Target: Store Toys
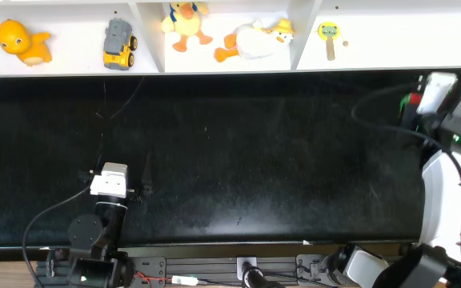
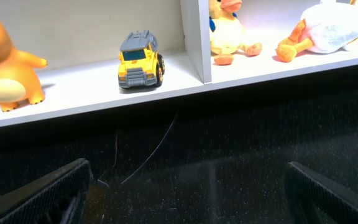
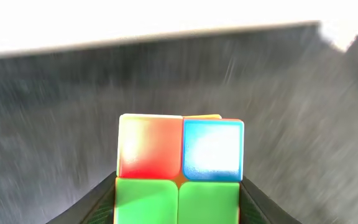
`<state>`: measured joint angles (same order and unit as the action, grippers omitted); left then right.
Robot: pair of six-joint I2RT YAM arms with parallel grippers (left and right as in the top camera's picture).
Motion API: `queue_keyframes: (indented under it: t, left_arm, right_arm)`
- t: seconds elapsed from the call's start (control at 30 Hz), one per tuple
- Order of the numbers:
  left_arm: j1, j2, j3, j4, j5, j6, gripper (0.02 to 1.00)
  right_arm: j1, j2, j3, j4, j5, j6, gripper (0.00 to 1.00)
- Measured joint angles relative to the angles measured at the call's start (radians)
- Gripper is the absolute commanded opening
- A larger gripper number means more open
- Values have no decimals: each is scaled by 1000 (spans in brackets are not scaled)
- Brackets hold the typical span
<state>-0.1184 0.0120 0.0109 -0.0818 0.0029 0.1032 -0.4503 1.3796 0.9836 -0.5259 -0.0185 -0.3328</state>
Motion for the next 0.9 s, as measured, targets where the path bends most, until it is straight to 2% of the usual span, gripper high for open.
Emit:
queue_keyframes:
  t: [0.33,0.8,0.83,0.9]
  left_arm:
    - [0,0,0,0,0,0,998]
    - [0,0,0,0,0,0,996]
    - [0,0,0,0,0,0,998]
    - [0,0,0,0,0,0,998]
  right_arm:
    - [73,161,274,3,50,26,500]
    - [85,464,533,-44,87,27,507]
    - [86,476,544,-43,86,27,588]
    - [87,496,560,-43,85,31,956]
